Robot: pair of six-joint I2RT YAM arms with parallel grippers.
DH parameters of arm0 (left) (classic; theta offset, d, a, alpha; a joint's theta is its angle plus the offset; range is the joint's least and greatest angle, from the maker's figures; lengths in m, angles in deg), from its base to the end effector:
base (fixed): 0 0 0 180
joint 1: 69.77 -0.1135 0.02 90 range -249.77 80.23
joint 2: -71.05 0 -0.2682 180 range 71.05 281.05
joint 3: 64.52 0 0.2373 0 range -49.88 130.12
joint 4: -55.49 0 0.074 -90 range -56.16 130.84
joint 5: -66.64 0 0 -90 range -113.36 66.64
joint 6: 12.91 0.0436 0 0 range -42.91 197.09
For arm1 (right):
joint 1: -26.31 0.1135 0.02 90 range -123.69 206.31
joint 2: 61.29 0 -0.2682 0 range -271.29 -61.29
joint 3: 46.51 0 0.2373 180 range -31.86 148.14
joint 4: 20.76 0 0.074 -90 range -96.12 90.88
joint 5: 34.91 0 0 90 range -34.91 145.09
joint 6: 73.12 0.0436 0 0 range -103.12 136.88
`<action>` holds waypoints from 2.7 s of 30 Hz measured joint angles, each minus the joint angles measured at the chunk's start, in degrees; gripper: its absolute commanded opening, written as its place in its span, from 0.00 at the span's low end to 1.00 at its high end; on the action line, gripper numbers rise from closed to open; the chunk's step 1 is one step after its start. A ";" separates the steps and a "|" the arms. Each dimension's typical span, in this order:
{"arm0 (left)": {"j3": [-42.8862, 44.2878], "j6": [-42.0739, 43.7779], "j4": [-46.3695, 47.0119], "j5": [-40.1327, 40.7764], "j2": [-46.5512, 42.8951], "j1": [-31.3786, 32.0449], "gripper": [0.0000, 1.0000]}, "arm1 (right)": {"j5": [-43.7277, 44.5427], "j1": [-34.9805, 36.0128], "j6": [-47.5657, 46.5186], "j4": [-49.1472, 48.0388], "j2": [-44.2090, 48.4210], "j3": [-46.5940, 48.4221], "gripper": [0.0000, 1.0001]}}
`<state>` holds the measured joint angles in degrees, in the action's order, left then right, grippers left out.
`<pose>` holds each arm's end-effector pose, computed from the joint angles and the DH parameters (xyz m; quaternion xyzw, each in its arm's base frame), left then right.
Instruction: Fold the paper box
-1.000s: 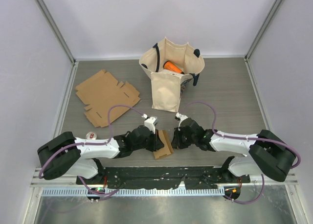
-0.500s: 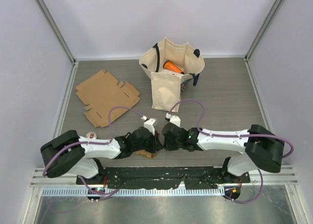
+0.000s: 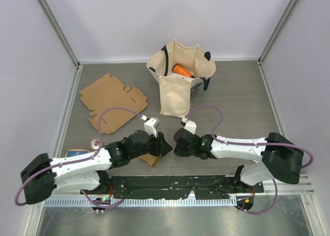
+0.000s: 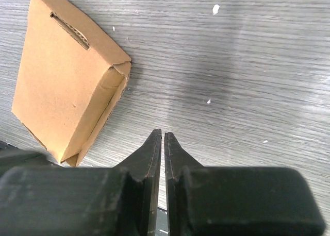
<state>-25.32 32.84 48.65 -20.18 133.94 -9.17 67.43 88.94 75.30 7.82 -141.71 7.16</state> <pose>0.1083 -0.1873 0.1972 0.1098 0.8611 -0.3783 0.3214 0.1249 0.2209 0.1753 -0.0029 0.9496 0.2074 0.2351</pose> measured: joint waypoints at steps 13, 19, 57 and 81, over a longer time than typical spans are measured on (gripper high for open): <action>7.93 -1.90 -25.81 14.47 -5.90 -14.91 0.40 | -0.46 1.88 3.91 -1.53 -5.18 0.96 0.05; 7.26 -1.51 -28.57 19.30 3.13 -15.58 0.19 | -1.66 2.97 6.32 -3.26 -8.72 3.56 0.05; -1.73 -9.31 -22.12 9.73 -2.95 -8.39 0.20 | -0.83 3.37 0.28 6.62 -3.39 3.39 0.07; -0.90 -13.66 -16.96 11.39 3.52 1.18 0.21 | -0.72 5.84 1.86 15.19 -10.58 10.80 0.05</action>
<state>-26.22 19.18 31.69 -8.80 137.46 -7.99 66.71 94.77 77.15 23.01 -152.29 17.96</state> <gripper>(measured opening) 0.203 0.064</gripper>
